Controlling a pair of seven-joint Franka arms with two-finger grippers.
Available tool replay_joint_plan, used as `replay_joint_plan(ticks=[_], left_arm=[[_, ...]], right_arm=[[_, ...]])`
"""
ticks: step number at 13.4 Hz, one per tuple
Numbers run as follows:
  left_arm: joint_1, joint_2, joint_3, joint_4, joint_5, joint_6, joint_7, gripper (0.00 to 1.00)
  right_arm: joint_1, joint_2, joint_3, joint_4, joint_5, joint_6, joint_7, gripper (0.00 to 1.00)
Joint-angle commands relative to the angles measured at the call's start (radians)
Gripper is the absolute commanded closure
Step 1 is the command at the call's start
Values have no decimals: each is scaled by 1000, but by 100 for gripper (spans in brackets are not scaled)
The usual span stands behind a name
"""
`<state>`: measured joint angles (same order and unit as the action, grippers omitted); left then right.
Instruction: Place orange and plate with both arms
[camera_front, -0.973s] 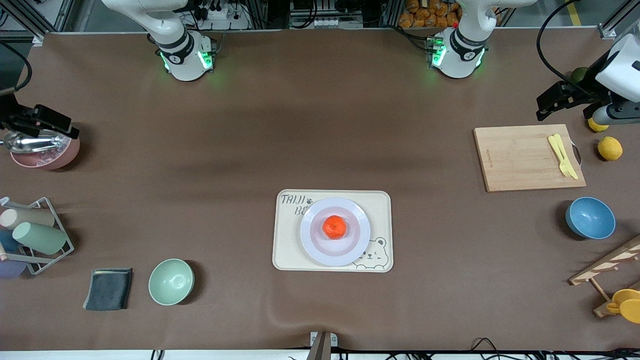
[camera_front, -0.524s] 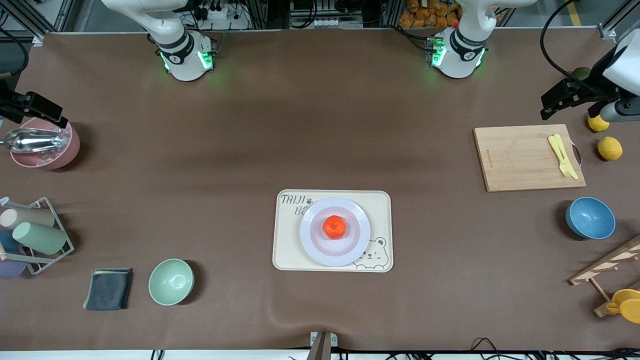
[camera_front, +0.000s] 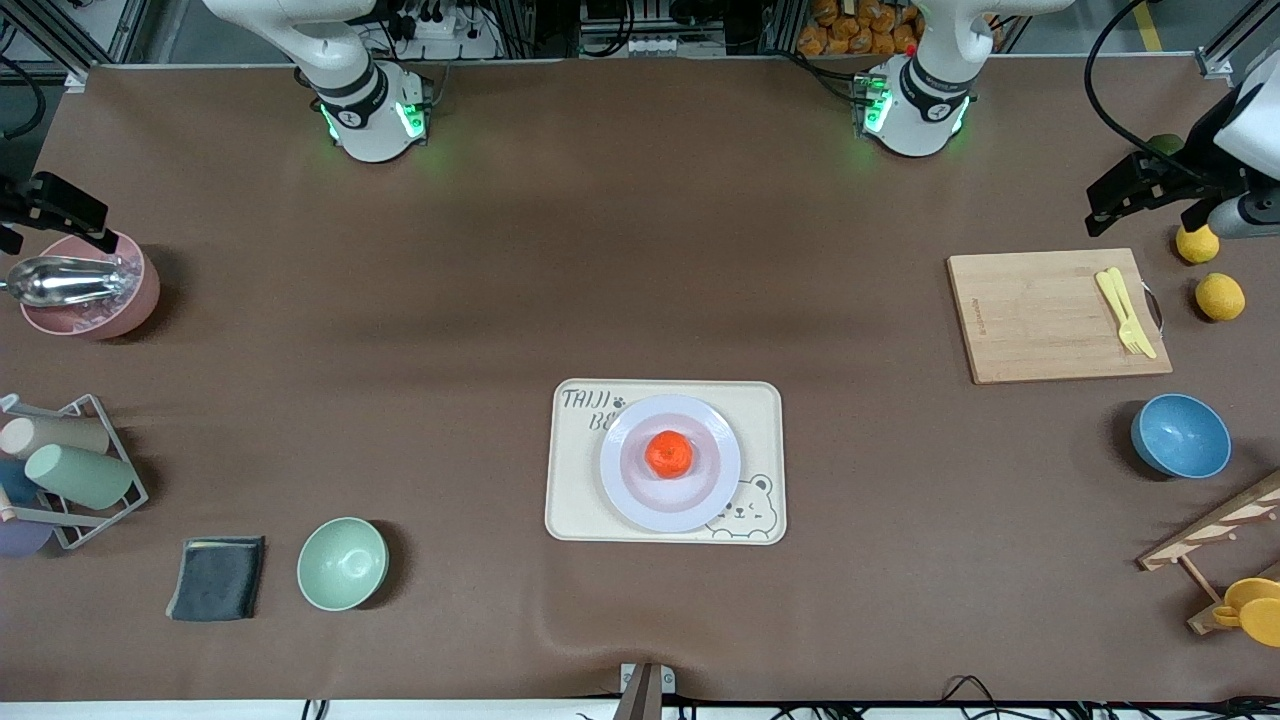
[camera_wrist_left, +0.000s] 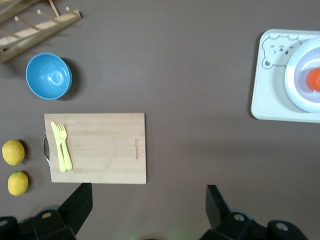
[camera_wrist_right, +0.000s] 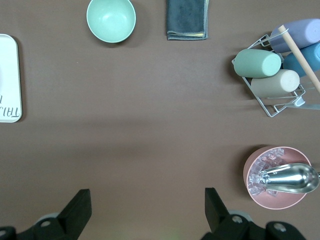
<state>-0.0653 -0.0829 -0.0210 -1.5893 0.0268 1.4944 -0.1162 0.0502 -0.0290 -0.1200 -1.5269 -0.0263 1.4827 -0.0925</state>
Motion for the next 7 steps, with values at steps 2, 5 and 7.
replay_joint_plan(ticks=[2, 5, 7], left_arm=[[7, -8, -2, 17, -19, -49, 15, 0], [7, -5, 1, 37, -10, -51, 15, 0], [7, -4, 1, 37, -10, -51, 13, 0]], right_arm=[[2, -6, 5, 7, -14, -2, -21, 0], [0, -8, 5, 7, -11, 1, -44, 0], [0, -8, 5, 8, -11, 4, -46, 0]])
